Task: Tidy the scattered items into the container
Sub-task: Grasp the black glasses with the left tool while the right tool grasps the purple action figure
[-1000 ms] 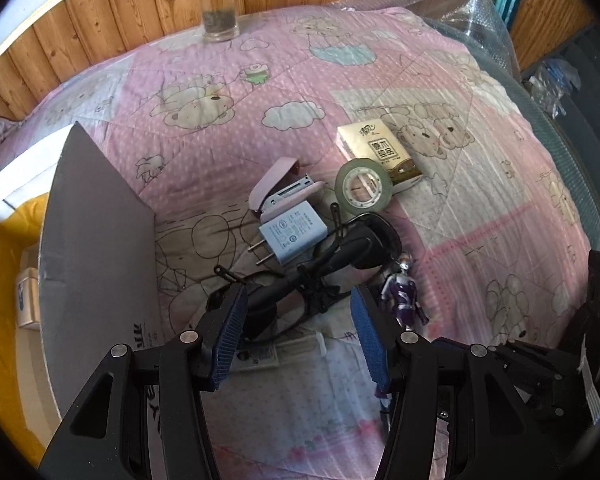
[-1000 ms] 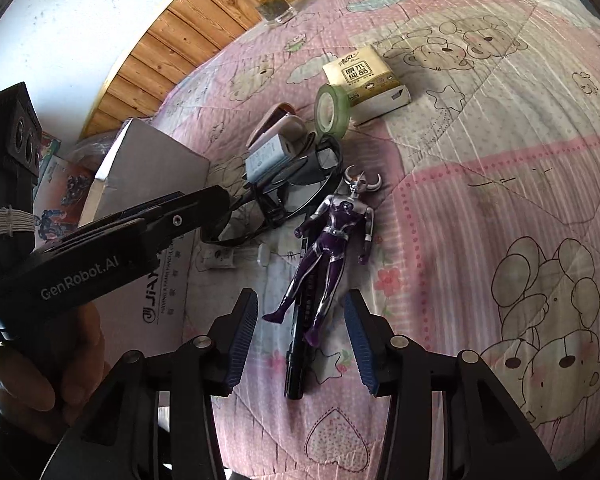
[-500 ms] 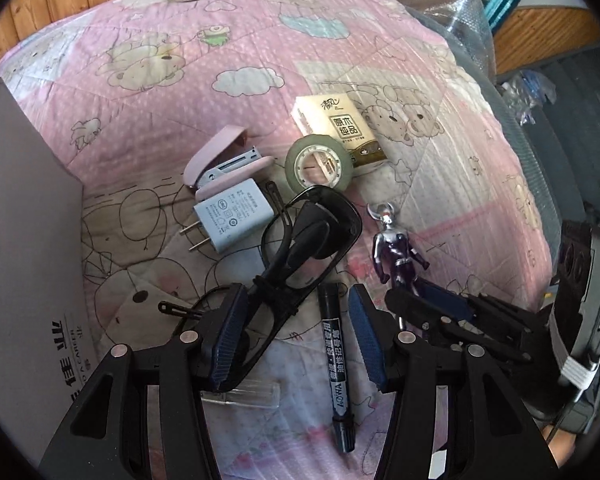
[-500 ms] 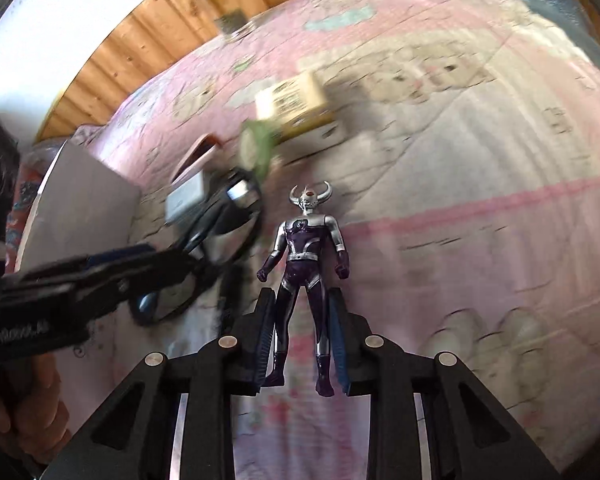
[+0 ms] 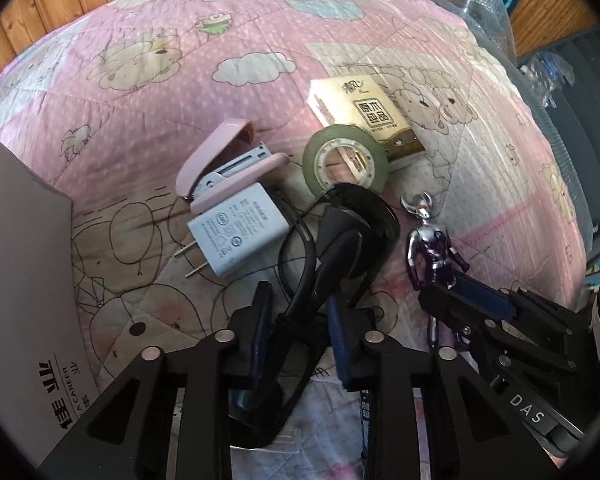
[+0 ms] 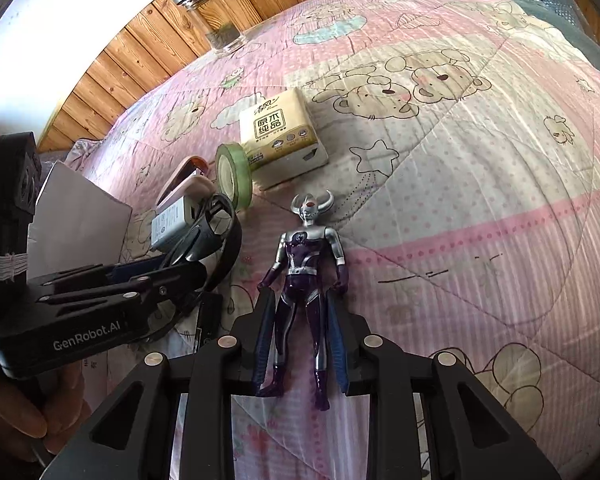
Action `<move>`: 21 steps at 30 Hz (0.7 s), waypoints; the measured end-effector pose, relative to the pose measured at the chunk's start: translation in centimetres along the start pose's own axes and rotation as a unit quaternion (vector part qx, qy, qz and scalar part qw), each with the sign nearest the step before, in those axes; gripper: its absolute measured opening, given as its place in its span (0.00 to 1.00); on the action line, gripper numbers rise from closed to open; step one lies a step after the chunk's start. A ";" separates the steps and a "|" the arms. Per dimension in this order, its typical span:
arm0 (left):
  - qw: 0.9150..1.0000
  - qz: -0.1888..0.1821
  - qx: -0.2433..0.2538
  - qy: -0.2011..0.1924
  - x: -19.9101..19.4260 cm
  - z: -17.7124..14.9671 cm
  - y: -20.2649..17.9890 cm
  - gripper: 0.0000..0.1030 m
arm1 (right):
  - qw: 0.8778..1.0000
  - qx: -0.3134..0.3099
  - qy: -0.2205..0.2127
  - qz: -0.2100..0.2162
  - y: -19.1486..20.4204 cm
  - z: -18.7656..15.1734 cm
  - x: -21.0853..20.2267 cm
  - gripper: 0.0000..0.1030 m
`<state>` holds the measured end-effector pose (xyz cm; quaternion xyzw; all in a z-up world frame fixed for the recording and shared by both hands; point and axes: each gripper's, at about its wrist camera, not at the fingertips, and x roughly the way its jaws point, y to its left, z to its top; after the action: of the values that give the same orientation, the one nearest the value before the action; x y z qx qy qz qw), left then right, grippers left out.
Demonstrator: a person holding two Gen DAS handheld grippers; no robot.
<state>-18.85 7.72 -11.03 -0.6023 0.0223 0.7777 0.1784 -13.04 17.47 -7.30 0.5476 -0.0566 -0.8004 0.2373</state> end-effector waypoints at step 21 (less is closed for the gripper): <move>0.997 -0.009 -0.061 -0.037 -5.4 -2.3 -0.6 0.19 | 0.999 -0.001 -0.022 0.027 0.6 -0.3 -2.7 0.23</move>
<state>-15.39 6.37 -6.48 -0.5834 -0.0369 0.7975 0.1492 -11.78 18.24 -4.93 0.5281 -0.0760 -0.8055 0.2581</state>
